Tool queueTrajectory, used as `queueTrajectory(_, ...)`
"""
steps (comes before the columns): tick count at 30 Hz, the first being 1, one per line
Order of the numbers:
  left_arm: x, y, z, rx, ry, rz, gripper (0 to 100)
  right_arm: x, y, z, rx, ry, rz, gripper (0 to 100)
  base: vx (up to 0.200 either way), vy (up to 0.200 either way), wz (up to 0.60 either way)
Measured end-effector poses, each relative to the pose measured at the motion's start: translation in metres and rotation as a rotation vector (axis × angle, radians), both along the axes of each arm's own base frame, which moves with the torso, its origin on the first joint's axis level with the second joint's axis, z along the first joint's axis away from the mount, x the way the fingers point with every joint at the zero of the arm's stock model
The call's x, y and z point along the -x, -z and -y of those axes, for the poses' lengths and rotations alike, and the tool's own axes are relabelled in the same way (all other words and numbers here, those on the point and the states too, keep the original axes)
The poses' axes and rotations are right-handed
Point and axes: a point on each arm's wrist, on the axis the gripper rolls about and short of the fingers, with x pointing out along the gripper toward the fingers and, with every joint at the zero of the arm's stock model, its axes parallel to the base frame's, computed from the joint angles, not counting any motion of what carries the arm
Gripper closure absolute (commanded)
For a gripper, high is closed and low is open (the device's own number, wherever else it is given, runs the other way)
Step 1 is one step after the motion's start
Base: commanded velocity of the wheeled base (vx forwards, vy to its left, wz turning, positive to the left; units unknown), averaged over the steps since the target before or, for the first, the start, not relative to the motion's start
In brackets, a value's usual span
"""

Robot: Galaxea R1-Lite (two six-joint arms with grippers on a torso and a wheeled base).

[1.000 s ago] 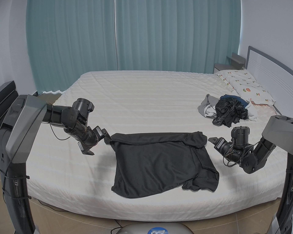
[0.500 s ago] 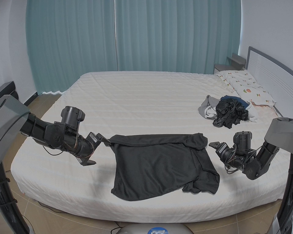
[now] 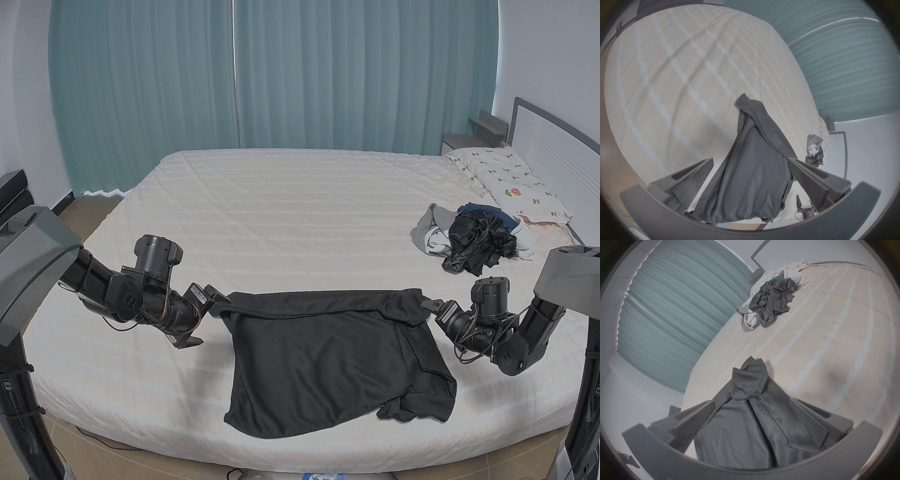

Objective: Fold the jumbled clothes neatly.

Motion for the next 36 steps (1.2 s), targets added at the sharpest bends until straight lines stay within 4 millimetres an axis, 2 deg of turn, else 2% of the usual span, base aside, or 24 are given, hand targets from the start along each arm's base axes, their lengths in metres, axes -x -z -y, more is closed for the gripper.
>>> queueTrajectory(8,-0.024,0.011,0.003,-0.05,-0.05,0.044,0,-0.003,0.008,-0.003,0.002,-0.005,-0.003,0,0.0,0.0,0.0)
queueTrajectory(15,-0.059,0.022,0.01,-0.098,-0.102,0.107,0,-0.003,0.013,-0.004,0.004,-0.005,-0.015,0,0.0,0.0,0.0)
queueTrajectory(20,-0.08,0.041,0.017,-0.148,-0.137,0.12,0,-0.002,0.014,-0.004,0.005,-0.004,-0.018,0,0.0,0.0,0.0)
queueTrajectory(27,-0.094,0.065,0.022,-0.227,-0.127,0.13,0,-0.003,0.014,-0.004,0.005,-0.003,-0.017,0,0.0,0.0,0.0)
queueTrajectory(28,-0.097,0.066,0.023,-0.238,-0.138,0.136,100,-0.003,0.014,-0.004,0.005,-0.003,-0.017,0,0.0,0.0,0.0)
queueTrajectory(36,-0.112,0.077,0.022,-0.255,-0.204,0.157,100,-0.007,0.014,-0.009,0.004,-0.017,-0.006,0,0.0,0.0,0.0)
